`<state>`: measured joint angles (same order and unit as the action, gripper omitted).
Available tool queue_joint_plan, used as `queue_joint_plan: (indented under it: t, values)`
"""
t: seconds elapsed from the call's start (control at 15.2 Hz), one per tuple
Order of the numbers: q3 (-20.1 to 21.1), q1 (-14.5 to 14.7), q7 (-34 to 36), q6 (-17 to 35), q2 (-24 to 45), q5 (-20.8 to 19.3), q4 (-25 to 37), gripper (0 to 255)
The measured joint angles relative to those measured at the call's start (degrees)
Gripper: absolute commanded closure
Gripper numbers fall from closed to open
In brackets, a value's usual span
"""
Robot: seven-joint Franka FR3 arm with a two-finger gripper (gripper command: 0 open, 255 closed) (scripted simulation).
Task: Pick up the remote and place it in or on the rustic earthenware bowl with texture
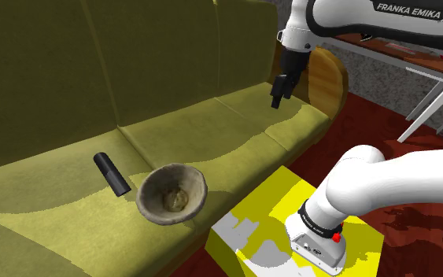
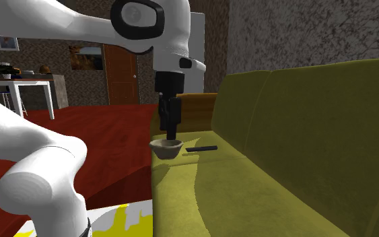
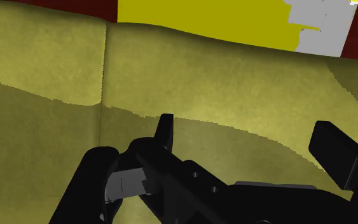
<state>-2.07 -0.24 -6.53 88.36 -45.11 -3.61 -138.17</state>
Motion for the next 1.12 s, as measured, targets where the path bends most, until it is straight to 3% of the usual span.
queue_joint_plan:
  t: [0.4,1.12]
  values:
    - [4.11,1.65,5.44,4.56,2.34,3.75,-2.03,0]
    - [15.05,5.37,19.54,17.99,15.99,11.29,-0.09,0]
